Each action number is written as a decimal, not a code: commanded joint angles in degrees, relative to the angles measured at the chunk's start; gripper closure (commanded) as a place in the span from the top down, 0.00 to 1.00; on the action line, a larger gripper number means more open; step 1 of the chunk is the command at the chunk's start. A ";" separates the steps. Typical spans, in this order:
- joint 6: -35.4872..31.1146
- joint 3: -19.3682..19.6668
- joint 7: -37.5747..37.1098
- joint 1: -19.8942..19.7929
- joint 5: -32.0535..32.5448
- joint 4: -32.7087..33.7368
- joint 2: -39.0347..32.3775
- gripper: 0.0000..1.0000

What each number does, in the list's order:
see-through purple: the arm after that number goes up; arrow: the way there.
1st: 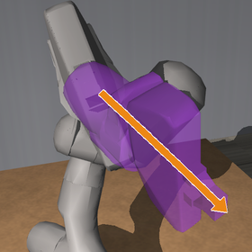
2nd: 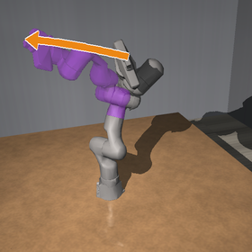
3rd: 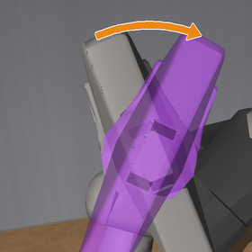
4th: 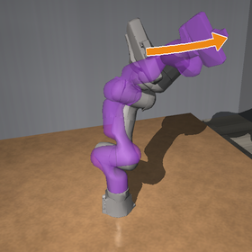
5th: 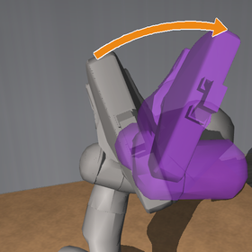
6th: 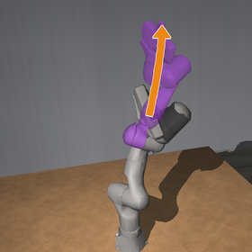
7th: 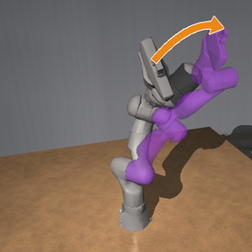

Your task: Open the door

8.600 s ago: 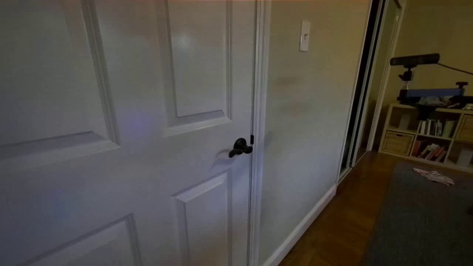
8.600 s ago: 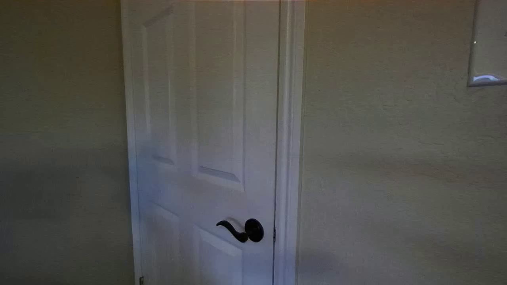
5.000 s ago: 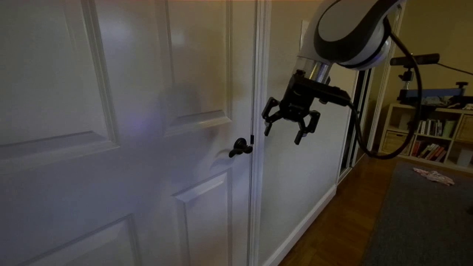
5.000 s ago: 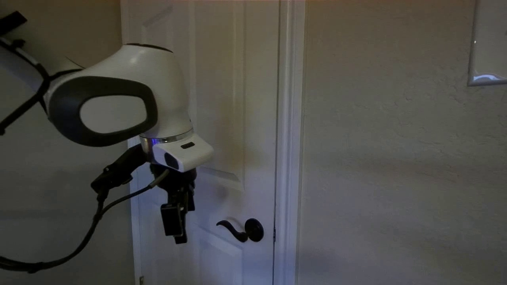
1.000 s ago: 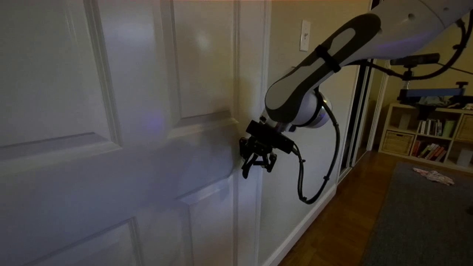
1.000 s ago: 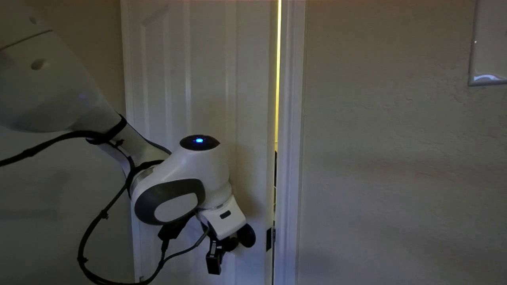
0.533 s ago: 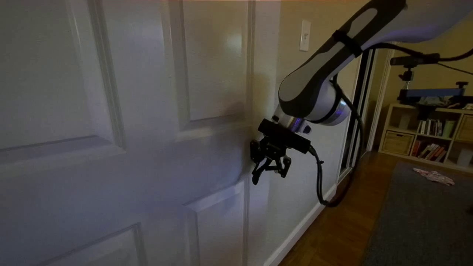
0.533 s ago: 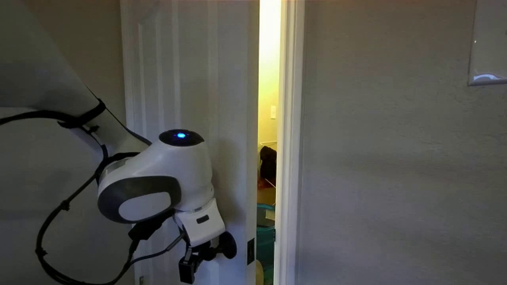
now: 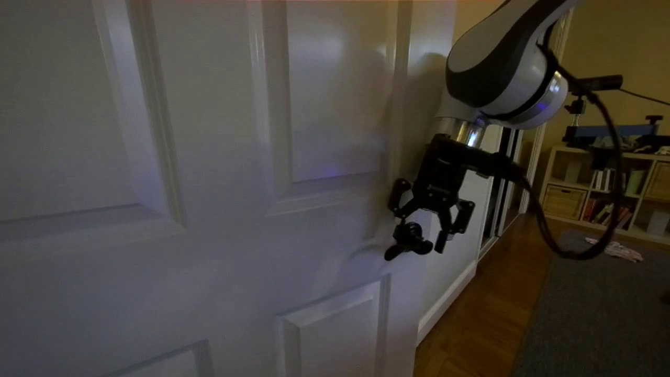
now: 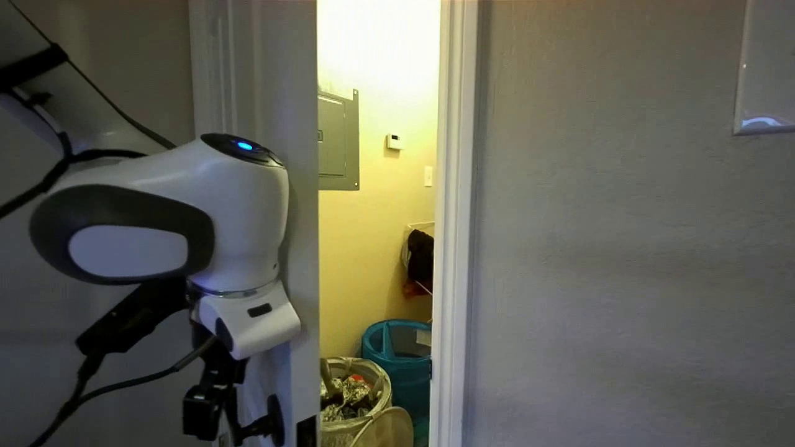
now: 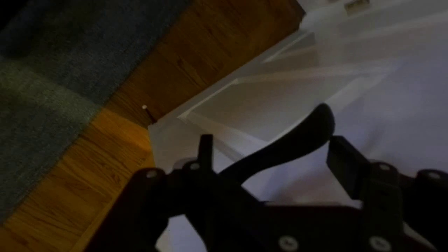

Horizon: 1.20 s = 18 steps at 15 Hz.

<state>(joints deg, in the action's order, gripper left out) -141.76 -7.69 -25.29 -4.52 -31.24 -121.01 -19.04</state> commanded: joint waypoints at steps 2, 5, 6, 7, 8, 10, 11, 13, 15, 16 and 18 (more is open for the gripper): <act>15.43 3.54 1.78 1.99 5.97 -13.13 16.43 1.00; 22.13 5.46 1.04 2.25 14.66 -15.02 22.98 1.00; 24.15 5.87 0.97 1.98 17.43 -15.07 24.91 1.00; 25.57 6.14 0.88 1.77 20.08 -15.13 26.47 1.00; 27.07 6.41 0.94 1.47 22.70 -14.94 28.01 1.00; 29.26 6.67 1.20 0.92 27.66 -14.27 30.30 1.00; 30.06 6.79 1.67 0.59 29.79 -13.98 31.26 1.00; 31.13 7.13 2.10 -0.13 33.62 -13.43 32.78 1.00; 30.46 7.91 3.01 -0.72 35.87 -13.05 33.70 1.00; 29.61 8.38 3.64 -0.99 36.22 -12.89 33.90 1.00; 26.85 9.35 5.36 -1.36 36.30 -12.90 34.11 1.00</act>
<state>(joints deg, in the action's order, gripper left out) -112.58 0.45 -22.53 -5.00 3.93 -133.17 13.22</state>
